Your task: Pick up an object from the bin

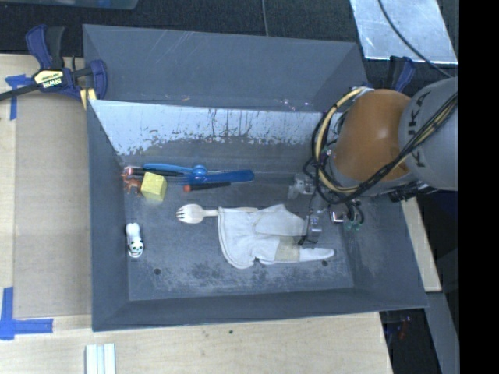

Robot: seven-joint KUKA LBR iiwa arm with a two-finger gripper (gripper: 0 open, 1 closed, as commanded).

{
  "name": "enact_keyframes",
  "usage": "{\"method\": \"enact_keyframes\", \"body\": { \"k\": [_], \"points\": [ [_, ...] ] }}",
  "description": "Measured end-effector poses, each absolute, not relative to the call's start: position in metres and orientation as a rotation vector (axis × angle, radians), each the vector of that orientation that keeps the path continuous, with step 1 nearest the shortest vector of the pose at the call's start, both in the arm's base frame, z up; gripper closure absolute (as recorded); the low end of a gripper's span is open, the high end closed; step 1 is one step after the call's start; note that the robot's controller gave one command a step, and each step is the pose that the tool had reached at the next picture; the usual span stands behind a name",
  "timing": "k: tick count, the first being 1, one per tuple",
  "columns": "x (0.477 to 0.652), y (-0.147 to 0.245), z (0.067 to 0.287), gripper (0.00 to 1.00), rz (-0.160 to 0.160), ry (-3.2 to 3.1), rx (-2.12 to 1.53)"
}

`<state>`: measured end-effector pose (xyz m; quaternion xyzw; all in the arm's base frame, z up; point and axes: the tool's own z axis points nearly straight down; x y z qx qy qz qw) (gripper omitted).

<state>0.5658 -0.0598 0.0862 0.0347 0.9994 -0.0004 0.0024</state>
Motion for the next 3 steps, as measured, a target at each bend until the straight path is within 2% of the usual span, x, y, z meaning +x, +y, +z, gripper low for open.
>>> {"method": "enact_keyframes", "body": {
  "k": [1,2,3],
  "points": [
    [0.583,-0.062,0.101,0.00,-0.001,3.130,0.129],
    [0.587,-0.076,0.081,1.00,0.000,3.022,0.825],
    [0.587,-0.076,0.082,1.00,0.000,3.023,0.822]
  ]
}}
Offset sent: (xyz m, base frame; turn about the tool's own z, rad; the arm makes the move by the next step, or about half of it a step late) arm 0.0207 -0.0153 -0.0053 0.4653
